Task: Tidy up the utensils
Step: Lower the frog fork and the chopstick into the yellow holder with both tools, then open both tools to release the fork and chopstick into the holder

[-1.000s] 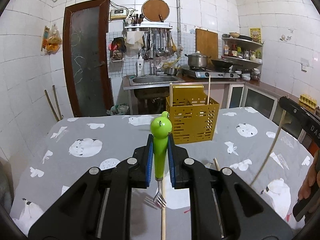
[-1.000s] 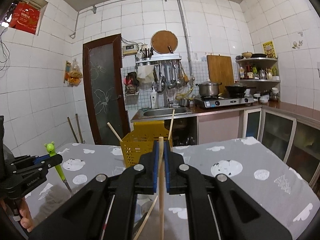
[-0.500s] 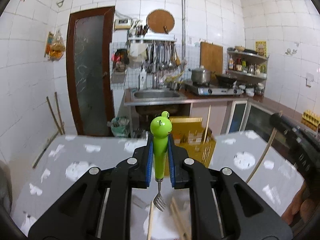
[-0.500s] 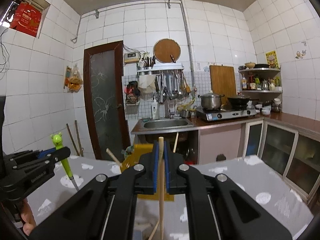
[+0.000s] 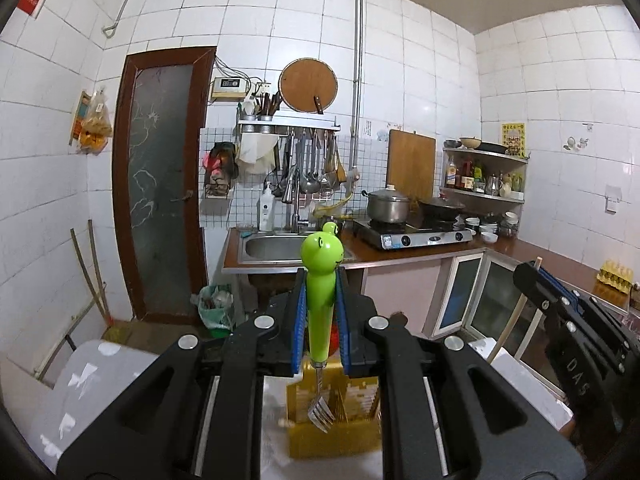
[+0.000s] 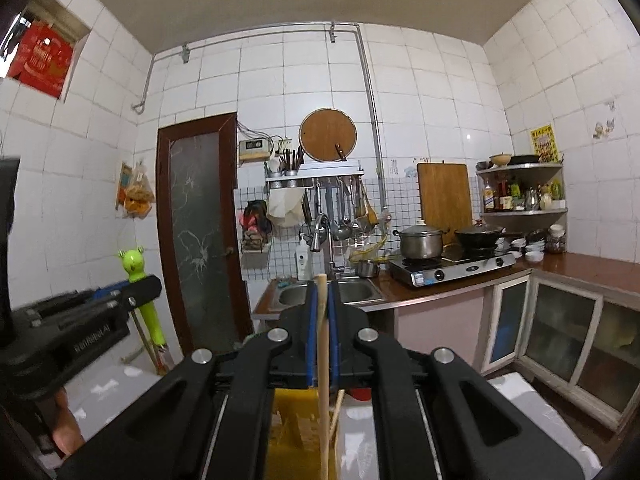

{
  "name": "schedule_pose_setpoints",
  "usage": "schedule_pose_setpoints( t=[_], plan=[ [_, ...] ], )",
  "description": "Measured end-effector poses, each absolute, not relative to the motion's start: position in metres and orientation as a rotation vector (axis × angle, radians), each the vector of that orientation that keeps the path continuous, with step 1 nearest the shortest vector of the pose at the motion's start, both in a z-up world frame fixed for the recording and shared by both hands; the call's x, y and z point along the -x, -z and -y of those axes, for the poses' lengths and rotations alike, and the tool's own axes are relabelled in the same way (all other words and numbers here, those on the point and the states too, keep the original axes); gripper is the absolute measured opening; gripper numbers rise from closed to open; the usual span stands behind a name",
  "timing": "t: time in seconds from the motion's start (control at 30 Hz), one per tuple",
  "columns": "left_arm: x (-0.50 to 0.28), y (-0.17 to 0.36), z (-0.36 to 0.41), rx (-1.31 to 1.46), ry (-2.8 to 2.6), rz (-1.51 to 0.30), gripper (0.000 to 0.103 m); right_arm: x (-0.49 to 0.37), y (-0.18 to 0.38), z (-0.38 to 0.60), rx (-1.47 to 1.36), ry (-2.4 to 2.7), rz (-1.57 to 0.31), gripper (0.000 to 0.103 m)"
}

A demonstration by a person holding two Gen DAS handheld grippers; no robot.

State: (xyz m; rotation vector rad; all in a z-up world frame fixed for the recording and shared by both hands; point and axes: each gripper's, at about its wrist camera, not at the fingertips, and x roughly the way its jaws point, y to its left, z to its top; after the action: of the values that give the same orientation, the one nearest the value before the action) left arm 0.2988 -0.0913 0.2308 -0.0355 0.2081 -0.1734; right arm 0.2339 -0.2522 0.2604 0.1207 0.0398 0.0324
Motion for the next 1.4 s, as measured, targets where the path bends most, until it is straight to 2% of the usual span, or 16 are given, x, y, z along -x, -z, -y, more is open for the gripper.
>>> schedule_pose_setpoints(
  t=[0.47,0.87,0.9,0.97,1.0,1.03,1.13,1.2,1.27,1.37,1.4],
  plan=[
    [-0.390,-0.158,0.106,-0.012,0.160,-0.315,0.012,-0.318,-0.219,0.261,-0.171,-0.033,-0.051,0.006],
    [-0.409,-0.104,0.099,-0.056,0.169,-0.451,0.014,-0.348,-0.155,0.256,-0.159,-0.070,-0.249,0.007],
    [-0.405,-0.105,0.096,-0.055,0.169,-0.457,0.019,-0.346,-0.153,0.256,-0.152,-0.061,-0.256,0.007],
    [-0.392,-0.112,0.087,-0.048,0.165,-0.445,0.046,-0.338,-0.153,0.258,-0.149,-0.045,-0.271,0.026],
    [-0.383,-0.117,0.081,-0.042,0.156,-0.429,0.050,-0.331,-0.155,0.260,-0.154,-0.033,-0.271,0.057],
    [-0.374,-0.121,0.076,-0.037,0.150,-0.418,0.052,-0.322,-0.158,0.263,-0.157,-0.022,-0.258,0.066],
    [-0.345,-0.139,0.052,-0.012,0.142,-0.407,0.053,-0.294,-0.167,0.267,-0.125,0.014,-0.244,0.066],
    [-0.326,-0.149,0.038,-0.007,0.122,-0.393,0.061,-0.279,-0.172,0.271,-0.125,0.024,-0.255,0.066],
    [-0.304,-0.159,0.024,0.002,0.103,-0.369,0.078,-0.258,-0.177,0.274,-0.121,0.035,-0.258,0.066],
    [-0.272,-0.171,0.007,0.010,0.087,-0.328,0.093,-0.233,-0.181,0.273,-0.113,0.049,-0.273,0.066],
    [-0.261,-0.173,0.002,0.010,0.084,-0.322,0.095,-0.229,-0.182,0.272,-0.115,0.047,-0.282,0.066]
  ],
)
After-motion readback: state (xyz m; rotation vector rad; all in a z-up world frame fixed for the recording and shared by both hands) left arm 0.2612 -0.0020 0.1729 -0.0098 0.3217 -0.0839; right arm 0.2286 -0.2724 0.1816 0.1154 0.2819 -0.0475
